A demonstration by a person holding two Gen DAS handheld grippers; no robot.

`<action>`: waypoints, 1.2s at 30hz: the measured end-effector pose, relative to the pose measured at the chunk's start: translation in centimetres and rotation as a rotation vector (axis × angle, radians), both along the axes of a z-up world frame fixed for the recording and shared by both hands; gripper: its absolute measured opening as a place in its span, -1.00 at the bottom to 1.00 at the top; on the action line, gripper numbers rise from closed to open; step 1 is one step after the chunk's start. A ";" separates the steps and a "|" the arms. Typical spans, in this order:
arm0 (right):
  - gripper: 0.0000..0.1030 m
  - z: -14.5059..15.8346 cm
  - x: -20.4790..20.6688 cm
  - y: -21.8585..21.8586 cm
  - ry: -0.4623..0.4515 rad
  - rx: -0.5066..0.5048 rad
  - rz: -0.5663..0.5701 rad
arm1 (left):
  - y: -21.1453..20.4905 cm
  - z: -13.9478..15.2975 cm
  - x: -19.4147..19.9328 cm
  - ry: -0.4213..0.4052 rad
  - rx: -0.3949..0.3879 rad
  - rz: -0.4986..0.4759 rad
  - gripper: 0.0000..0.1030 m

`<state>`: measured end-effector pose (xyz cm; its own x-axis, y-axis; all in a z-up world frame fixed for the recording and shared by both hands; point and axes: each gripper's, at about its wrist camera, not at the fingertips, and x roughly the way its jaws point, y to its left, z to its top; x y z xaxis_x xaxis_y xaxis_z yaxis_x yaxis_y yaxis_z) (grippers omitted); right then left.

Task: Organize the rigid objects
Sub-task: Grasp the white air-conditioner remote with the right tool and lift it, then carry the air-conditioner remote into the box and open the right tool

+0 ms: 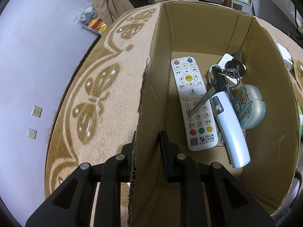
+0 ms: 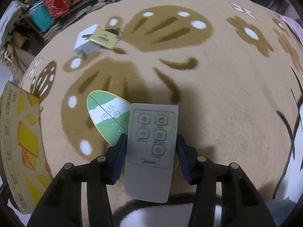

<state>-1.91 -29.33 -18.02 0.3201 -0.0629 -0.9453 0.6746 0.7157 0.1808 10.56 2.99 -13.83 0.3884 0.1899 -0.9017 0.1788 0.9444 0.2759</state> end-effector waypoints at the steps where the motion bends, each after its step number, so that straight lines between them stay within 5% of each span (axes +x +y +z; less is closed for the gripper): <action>1: 0.04 0.1 0.3 0.3 -0.014 0.003 0.013 | 0.0 0.0 0.0 0.001 0.000 0.000 -0.63; 13: 0.02 2.1 4.0 4.7 -0.093 -0.070 0.214 | -0.1 0.0 0.0 0.000 0.003 -0.001 -0.63; 36: 0.00 9.2 6.5 7.7 -0.259 -0.136 0.366 | -0.1 0.0 0.0 0.000 0.004 -0.002 -0.63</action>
<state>4.63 -21.59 -8.84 0.5686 -0.0203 -0.8224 0.3188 0.9270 0.1976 10.54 2.84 -13.85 0.3888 0.1927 -0.9009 0.1807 0.9429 0.2797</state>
